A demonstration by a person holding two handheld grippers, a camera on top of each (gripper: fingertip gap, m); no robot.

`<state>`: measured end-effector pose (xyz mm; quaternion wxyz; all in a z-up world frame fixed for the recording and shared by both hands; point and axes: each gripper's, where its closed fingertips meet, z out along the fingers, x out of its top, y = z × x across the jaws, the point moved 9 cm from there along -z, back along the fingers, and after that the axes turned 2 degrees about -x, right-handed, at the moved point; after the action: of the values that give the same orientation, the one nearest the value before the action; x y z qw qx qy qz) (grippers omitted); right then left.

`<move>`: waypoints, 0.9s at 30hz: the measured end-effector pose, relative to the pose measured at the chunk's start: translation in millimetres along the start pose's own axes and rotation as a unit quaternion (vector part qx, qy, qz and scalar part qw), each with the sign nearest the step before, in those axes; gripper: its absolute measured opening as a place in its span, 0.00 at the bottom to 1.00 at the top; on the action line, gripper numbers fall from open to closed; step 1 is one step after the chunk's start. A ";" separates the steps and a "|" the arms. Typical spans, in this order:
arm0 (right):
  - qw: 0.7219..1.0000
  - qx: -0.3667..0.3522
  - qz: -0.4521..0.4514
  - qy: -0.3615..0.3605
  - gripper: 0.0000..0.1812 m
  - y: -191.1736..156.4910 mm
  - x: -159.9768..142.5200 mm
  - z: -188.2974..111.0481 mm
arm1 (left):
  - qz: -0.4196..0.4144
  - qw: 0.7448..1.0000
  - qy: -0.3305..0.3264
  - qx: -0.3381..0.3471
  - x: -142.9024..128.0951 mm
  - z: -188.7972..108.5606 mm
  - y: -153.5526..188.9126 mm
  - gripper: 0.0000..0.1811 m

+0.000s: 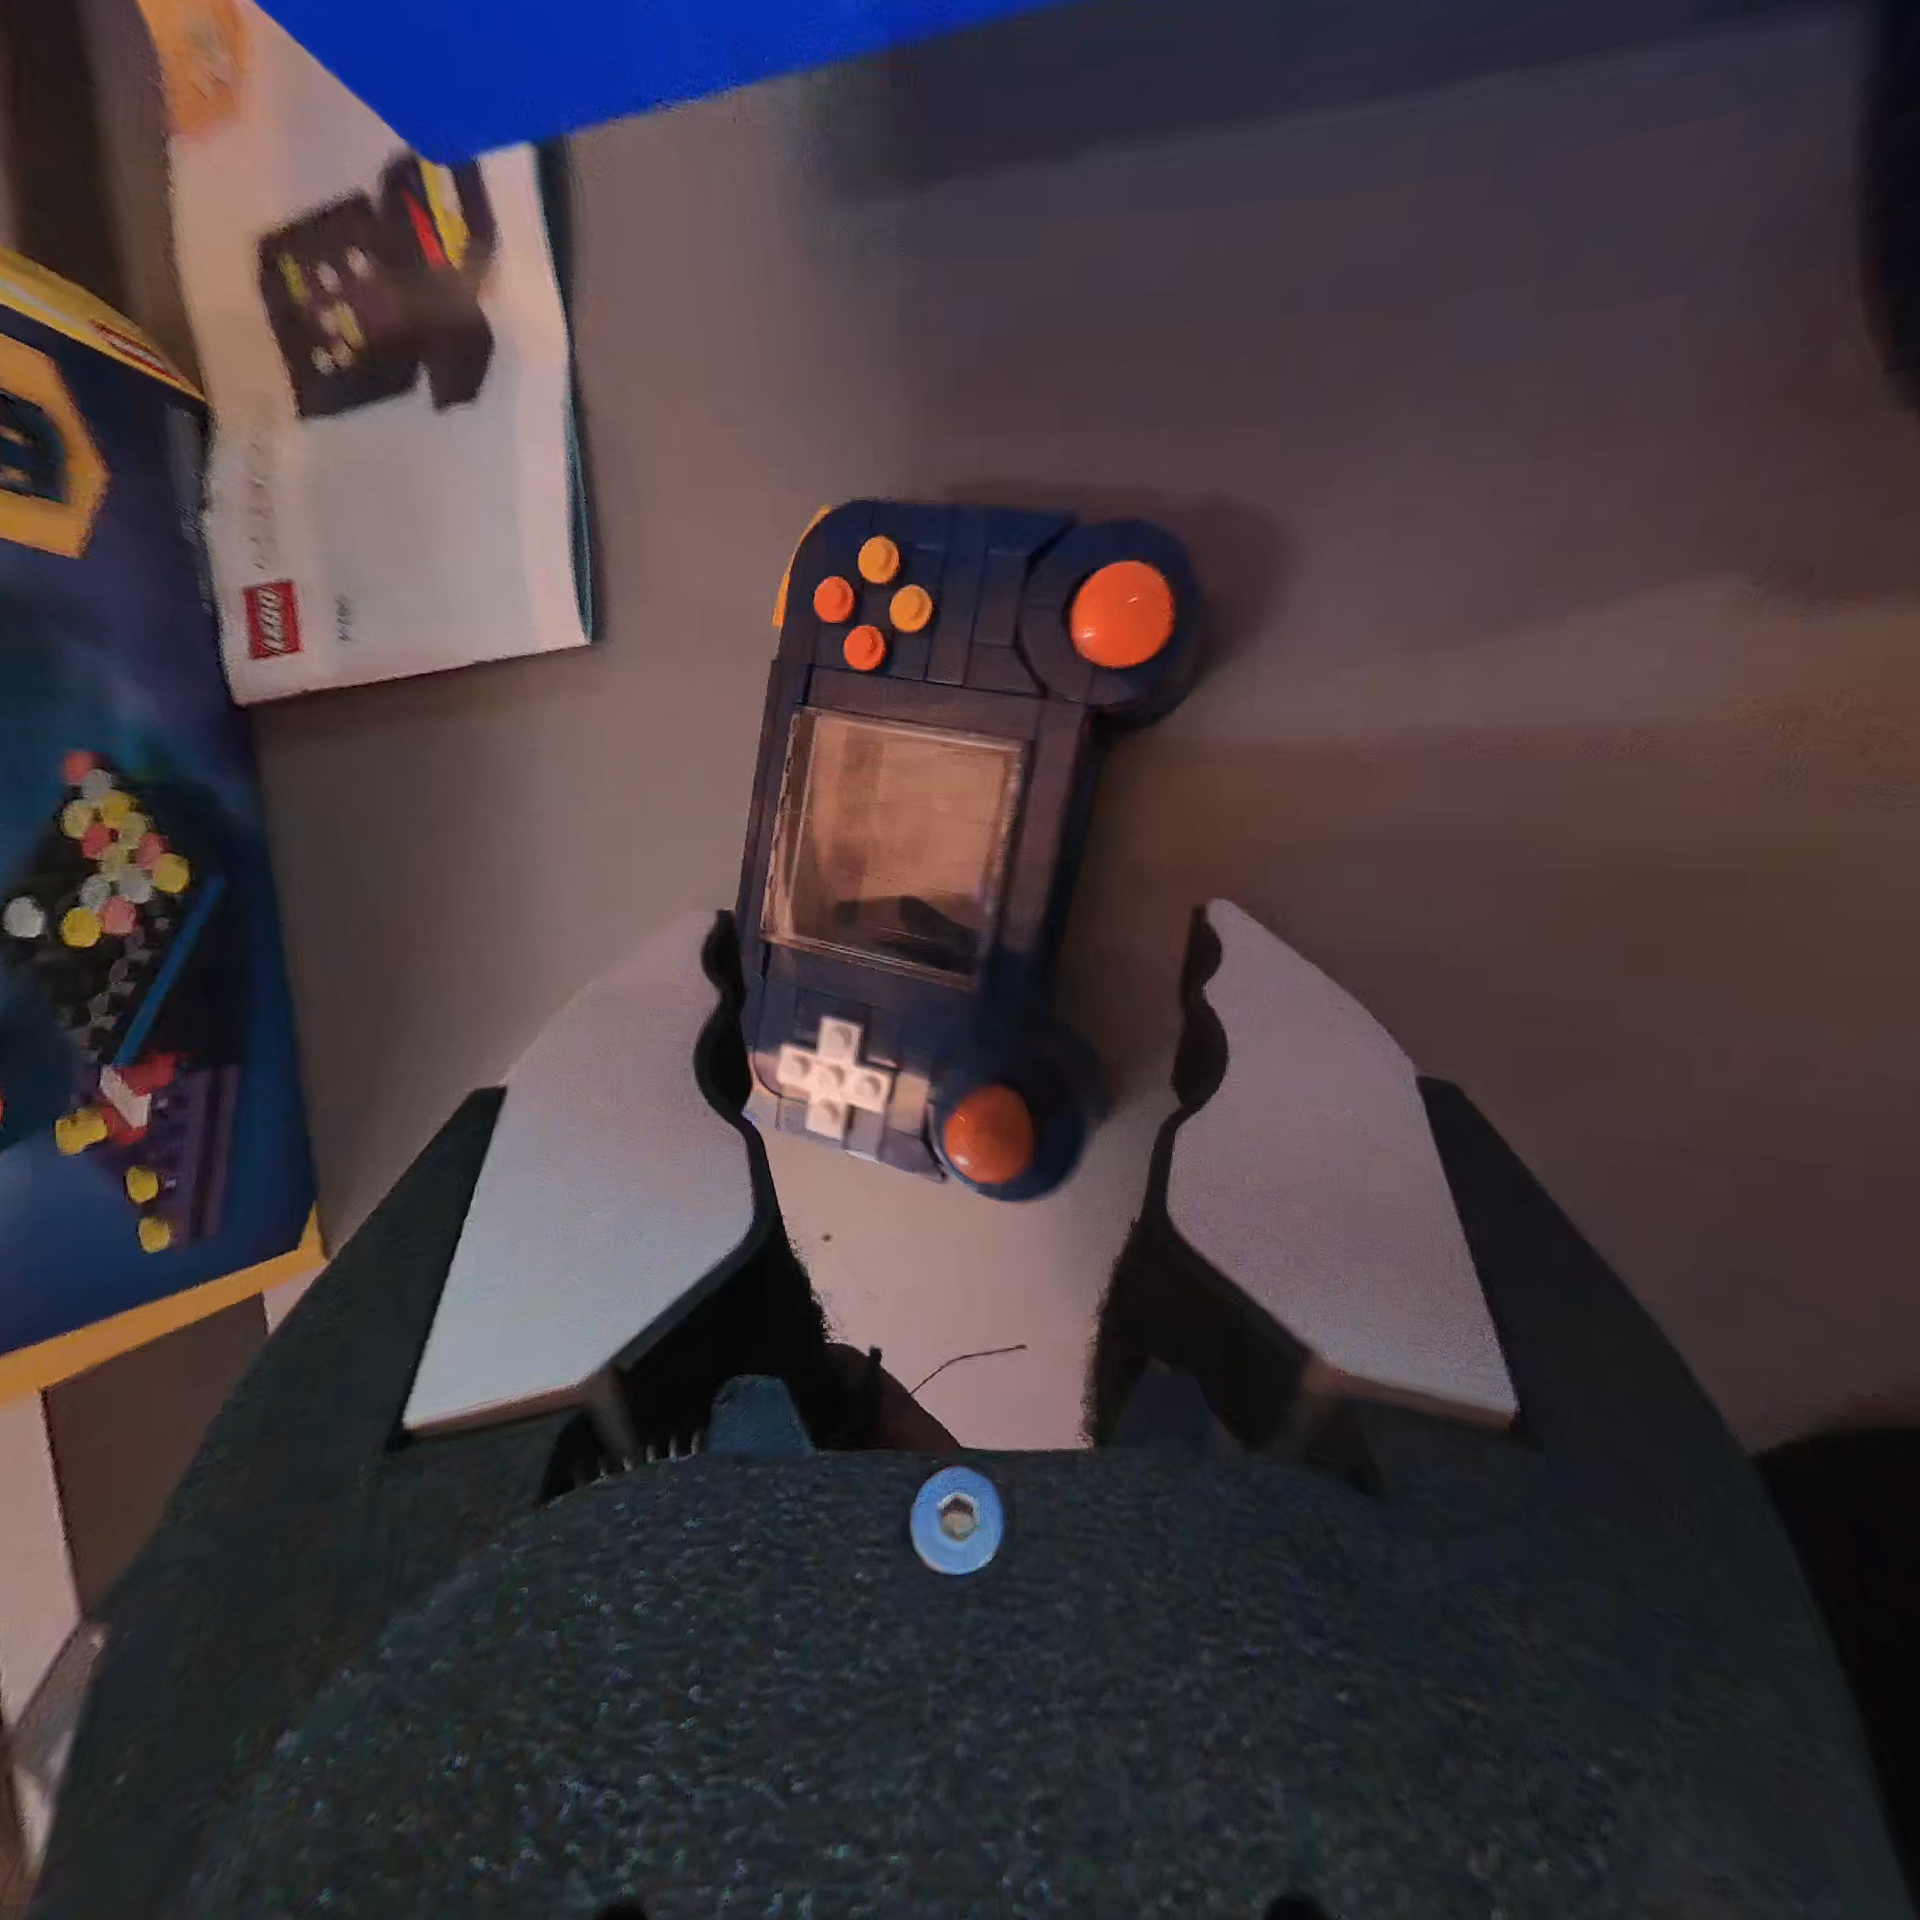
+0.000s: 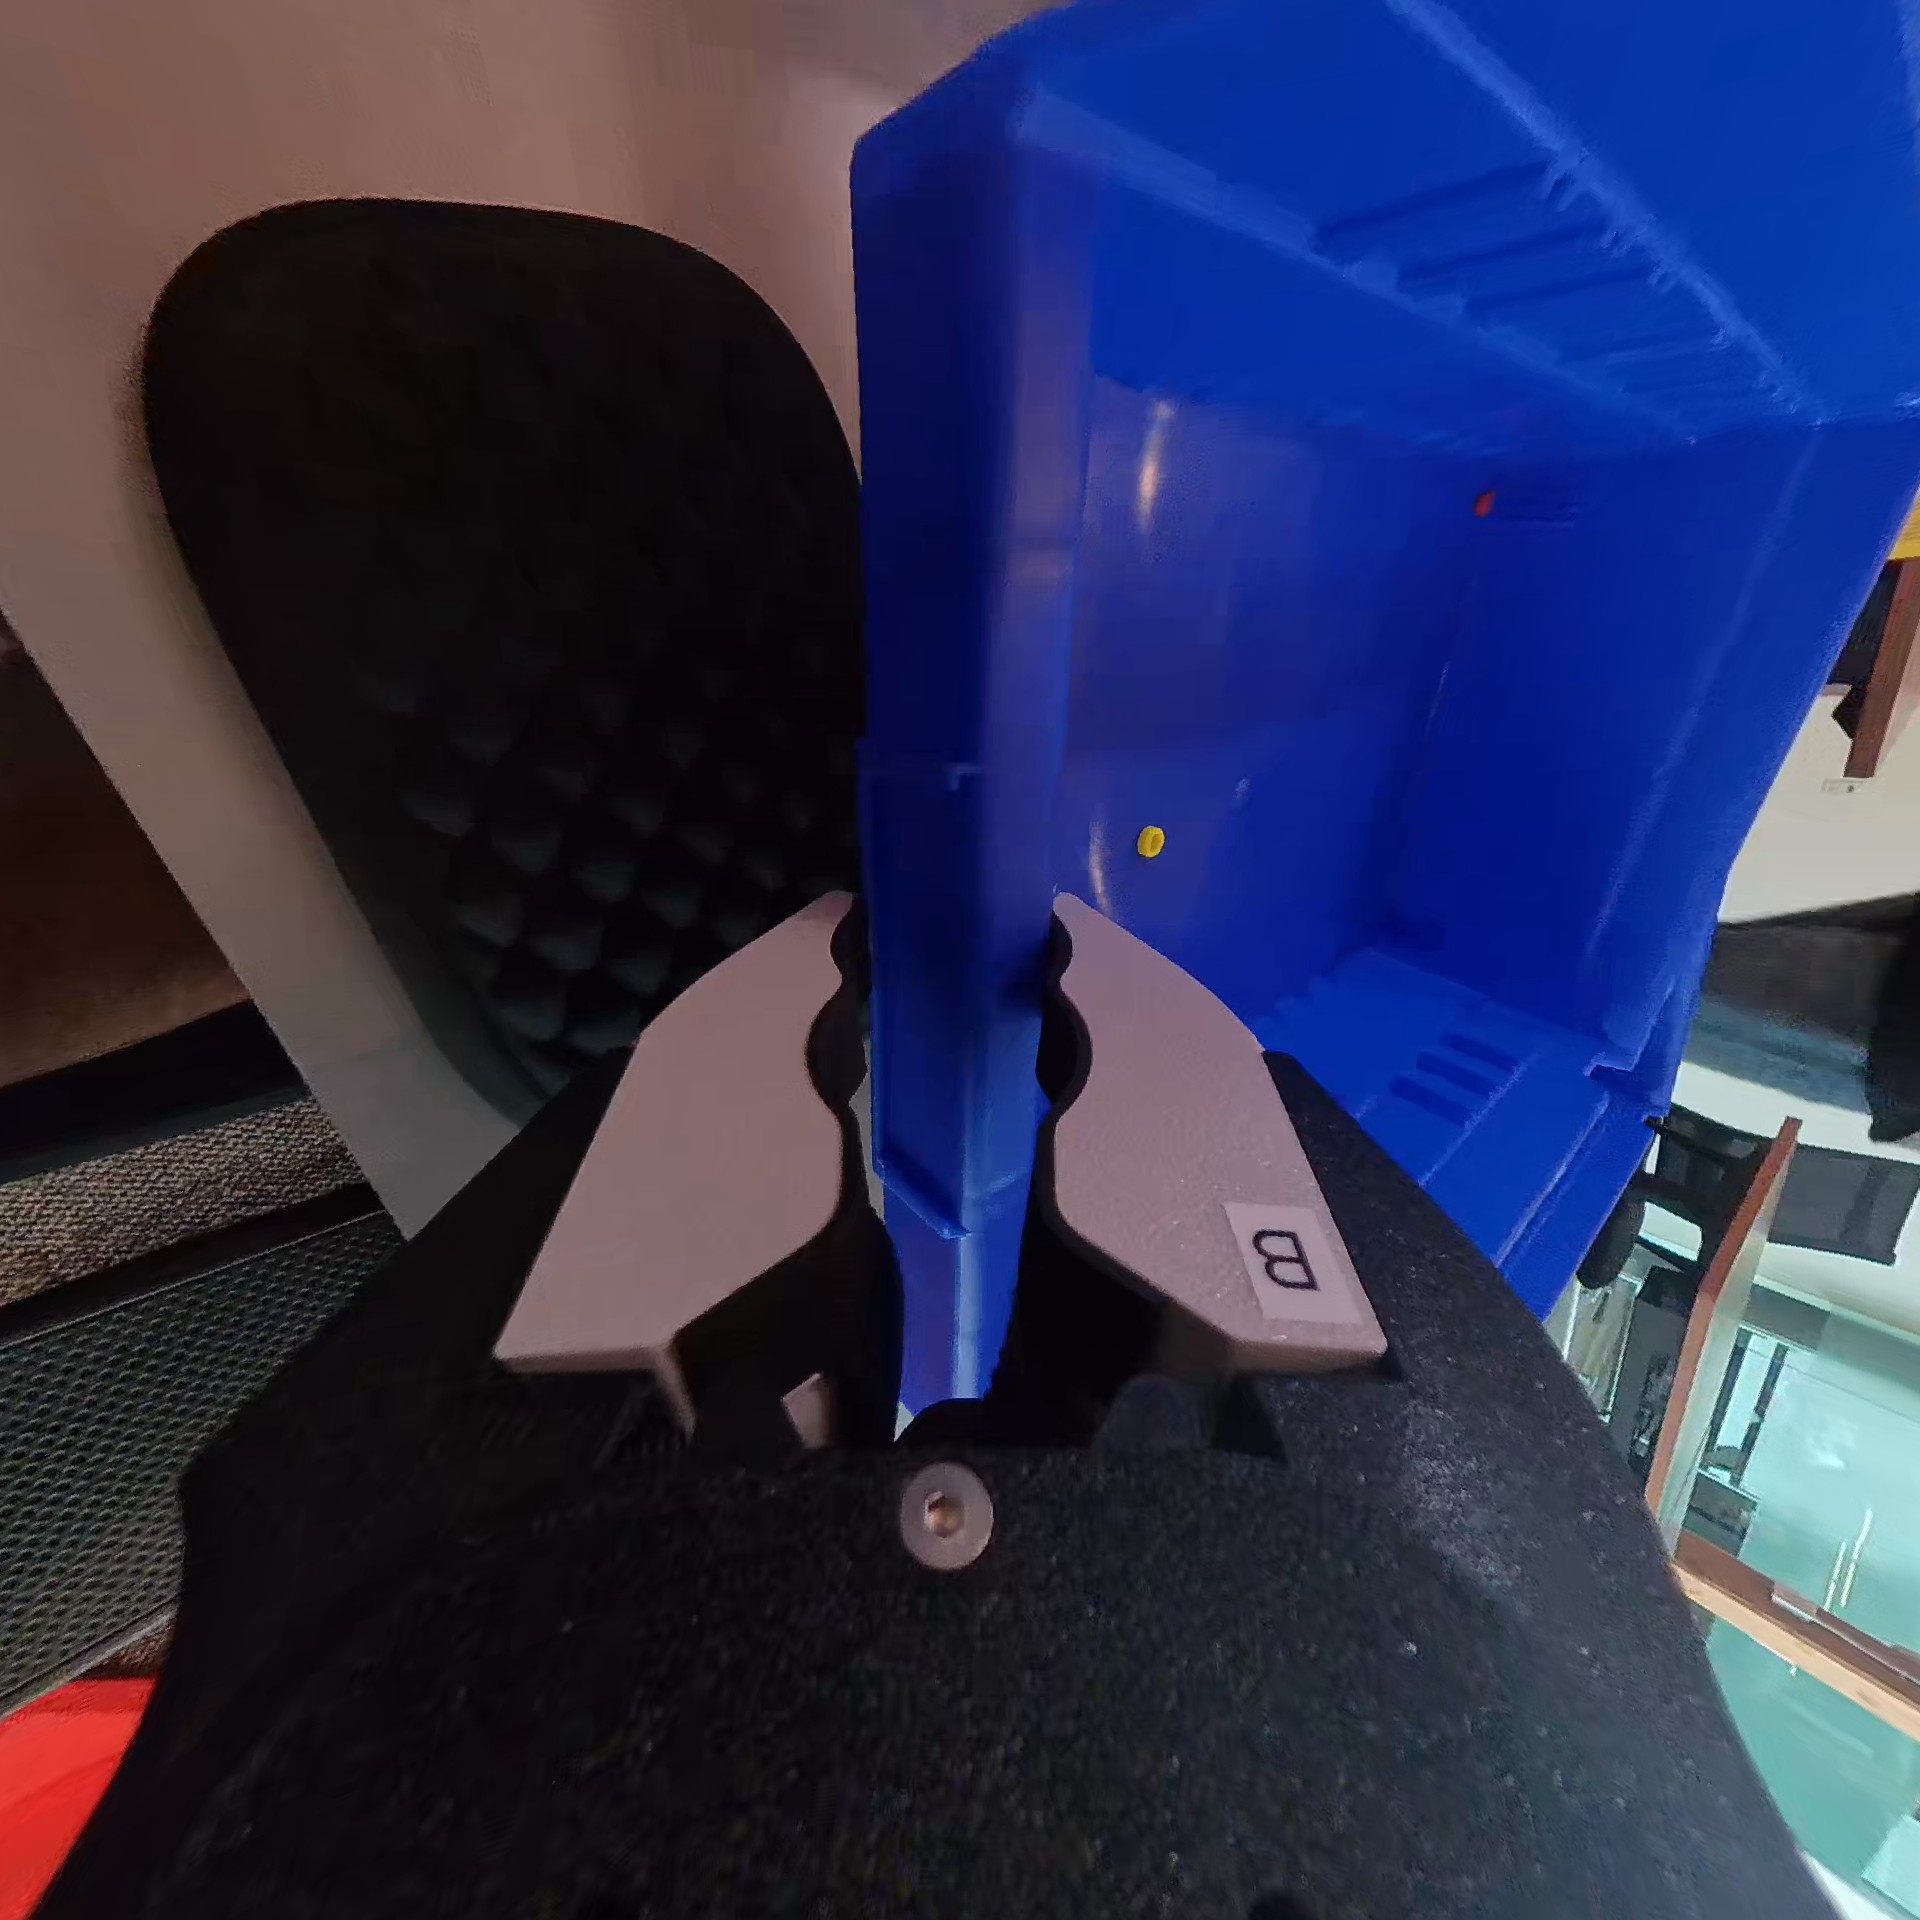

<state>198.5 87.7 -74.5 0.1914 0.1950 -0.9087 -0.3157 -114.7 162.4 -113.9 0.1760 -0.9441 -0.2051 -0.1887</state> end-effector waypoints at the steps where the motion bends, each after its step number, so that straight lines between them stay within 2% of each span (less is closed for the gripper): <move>1: 1.000 0.002 -0.003 -0.005 0.17 1.1 0.1 2.4 | 0.010 1.000 -0.025 0.000 1.0 8.8 -4.0 0.41; 3: 1.000 0.004 -0.015 -0.012 0.17 2.6 0.6 6.7 | 0.043 0.997 -0.059 0.021 0.5 21.4 -8.1 0.33; 5: 1.000 0.005 -0.027 -0.013 0.17 4.5 2.2 10.6 | 0.053 0.996 -0.057 0.047 -0.4 23.9 -10.8 0.29; 8: 0.999 0.008 -0.038 -0.009 0.18 9.3 6.0 17.3 | 0.021 0.997 -0.059 0.055 -10.5 20.2 -17.1 0.29; 13: 0.998 -0.015 -0.058 0.009 0.18 22.3 20.8 32.9 | -0.048 0.991 -0.082 0.090 -42.2 7.3 -28.1 0.29; 18: 0.995 0.016 -0.051 0.079 0.19 26.1 36.0 39.4 | -0.081 0.985 -0.112 0.105 -75.0 -11.2 -27.6 0.29; 24: 0.987 0.017 -0.145 0.071 0.18 4.5 46.6 47.6 | -0.094 0.979 -0.129 0.123 -95.9 -26.2 -16.1 0.28; 27: 0.983 0.022 -0.150 0.106 0.18 -5.1 56.4 44.5 | -0.122 0.978 -0.102 0.137 -95.5 -40.3 -5.2 0.30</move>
<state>130.7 79.4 -97.5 0.2325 0.3655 -0.8506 -0.2981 -209.2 119.6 -118.5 0.2570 -0.8933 -0.3596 -0.0818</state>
